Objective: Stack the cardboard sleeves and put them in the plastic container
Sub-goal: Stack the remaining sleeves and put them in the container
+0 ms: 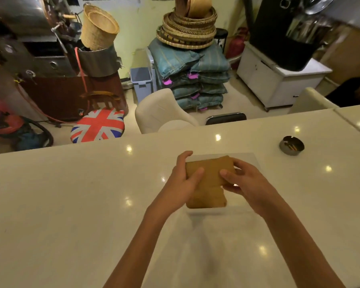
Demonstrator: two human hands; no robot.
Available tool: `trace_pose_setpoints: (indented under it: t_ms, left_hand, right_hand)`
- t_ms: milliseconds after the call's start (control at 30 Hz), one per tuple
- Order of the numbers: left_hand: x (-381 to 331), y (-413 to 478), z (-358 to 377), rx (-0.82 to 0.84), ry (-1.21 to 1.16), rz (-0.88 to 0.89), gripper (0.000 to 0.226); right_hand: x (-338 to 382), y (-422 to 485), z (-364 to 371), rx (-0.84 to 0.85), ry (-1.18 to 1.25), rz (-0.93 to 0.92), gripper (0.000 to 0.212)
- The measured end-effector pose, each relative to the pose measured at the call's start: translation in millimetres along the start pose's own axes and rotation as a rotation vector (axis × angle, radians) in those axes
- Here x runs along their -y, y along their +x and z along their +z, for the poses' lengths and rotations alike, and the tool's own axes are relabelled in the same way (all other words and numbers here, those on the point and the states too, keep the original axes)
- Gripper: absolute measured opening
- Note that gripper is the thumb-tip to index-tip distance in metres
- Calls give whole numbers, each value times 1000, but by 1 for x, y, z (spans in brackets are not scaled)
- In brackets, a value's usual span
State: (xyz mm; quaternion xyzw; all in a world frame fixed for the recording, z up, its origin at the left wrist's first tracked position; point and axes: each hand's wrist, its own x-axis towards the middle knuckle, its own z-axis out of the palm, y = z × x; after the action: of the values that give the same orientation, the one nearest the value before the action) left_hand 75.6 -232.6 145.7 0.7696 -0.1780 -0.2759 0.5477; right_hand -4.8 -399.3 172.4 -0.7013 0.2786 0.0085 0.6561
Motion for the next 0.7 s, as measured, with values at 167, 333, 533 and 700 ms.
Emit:
trace_pose_setpoints:
  t_ms: [167,333,533,700]
  left_hand:
    - [35,29,13,-245,-23,-122,51]
    - [70,23,35,-196,37,-150,49]
    - [76,14,37,-200,29,-199,50]
    - [72,12,35,-195,66,-189,51]
  right_hand:
    - [-19,16,-74,-128,-57,118,43]
    - [-42,27,-55,-87,-156,243,44]
    - [-58,30,-11,-68,-351,275,42]
    - [-64,27,10,-104,-563,280,51]
